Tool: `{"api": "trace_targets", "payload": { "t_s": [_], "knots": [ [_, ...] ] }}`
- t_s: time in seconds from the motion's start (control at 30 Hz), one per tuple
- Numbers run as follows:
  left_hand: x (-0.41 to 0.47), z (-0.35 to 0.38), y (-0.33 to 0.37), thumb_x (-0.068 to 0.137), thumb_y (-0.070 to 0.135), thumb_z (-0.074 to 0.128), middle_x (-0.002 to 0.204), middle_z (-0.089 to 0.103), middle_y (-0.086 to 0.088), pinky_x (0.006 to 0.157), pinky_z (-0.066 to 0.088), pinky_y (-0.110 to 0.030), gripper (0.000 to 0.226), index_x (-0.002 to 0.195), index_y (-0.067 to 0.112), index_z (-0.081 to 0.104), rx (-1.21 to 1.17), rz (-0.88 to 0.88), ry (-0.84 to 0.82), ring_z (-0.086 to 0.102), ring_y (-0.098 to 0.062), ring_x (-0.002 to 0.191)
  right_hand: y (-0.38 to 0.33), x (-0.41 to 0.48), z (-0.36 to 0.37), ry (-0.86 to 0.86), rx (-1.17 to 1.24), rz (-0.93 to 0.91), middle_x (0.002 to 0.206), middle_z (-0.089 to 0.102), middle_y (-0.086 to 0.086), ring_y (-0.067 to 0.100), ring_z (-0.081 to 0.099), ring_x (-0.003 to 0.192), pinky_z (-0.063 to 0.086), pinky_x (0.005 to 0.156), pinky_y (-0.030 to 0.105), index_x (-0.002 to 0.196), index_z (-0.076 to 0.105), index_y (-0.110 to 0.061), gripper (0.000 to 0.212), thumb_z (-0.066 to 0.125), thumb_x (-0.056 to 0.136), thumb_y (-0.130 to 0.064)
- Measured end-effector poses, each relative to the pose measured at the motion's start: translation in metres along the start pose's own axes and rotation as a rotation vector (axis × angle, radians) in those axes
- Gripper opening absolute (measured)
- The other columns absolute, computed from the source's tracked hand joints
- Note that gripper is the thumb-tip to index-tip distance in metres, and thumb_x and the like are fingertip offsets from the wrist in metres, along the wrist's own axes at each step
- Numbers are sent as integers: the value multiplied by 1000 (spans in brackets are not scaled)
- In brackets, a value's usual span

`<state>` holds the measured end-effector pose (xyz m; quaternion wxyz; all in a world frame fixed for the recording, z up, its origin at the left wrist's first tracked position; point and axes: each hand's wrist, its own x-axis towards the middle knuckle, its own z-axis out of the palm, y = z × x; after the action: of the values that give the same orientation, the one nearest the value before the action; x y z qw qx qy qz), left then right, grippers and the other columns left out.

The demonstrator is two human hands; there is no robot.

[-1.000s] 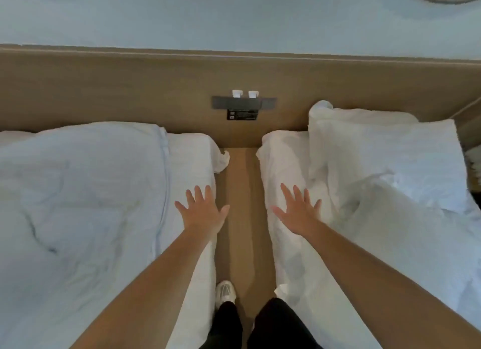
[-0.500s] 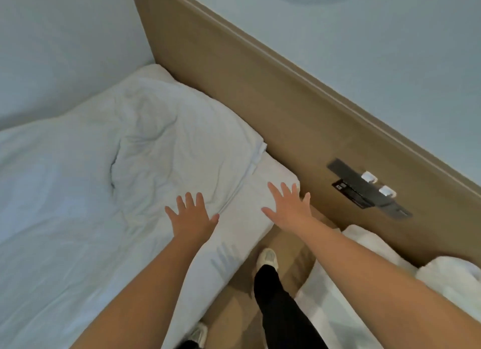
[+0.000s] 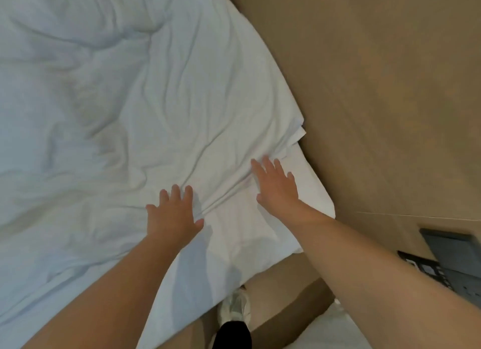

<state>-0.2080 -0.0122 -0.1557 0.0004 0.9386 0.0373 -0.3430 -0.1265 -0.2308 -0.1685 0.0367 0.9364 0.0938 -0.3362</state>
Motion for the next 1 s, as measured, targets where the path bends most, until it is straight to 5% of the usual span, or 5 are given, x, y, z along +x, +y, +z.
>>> {"api": "trace_targets", "payload": {
  "t_s": [0.17,0.33,0.57,0.73,1.0],
  "knots": [
    [48,52,0,89,32,61,154,14,-10,96,44,-56,87,151,17,2,89,-74,9,24,-33,140,-1,77,27,264,-238,-156,162,11,7,27,9,150,9,117,57,155,9,-31,79,53,93,-9],
    [72,54,-18,75,-6,66,92,63,-14,51,43,-34,36,106,9,56,35,29,229,65,-35,76,-19,121,5,393,-301,-267,106,64,10,32,61,99,35,84,37,111,62,-15,27,49,89,-5],
    [-6,32,18,75,-1,69,85,67,-8,59,48,-32,35,106,12,57,-122,210,189,68,-31,74,33,21,-10,40,-478,-300,110,62,5,24,61,98,36,70,30,118,60,-15,32,42,95,-3],
    [-69,66,30,73,6,76,82,66,-1,55,52,-26,33,101,16,61,-74,324,25,70,-18,66,47,-64,39,-285,-393,-211,128,57,2,21,56,114,41,90,29,135,50,-22,41,44,97,-8],
    [-58,106,12,90,-4,43,112,59,2,76,48,-30,43,127,19,43,-163,250,-18,65,-22,98,42,-46,63,46,-277,238,153,24,11,30,26,141,26,111,46,146,23,-25,70,61,88,-15]
  ]
}}
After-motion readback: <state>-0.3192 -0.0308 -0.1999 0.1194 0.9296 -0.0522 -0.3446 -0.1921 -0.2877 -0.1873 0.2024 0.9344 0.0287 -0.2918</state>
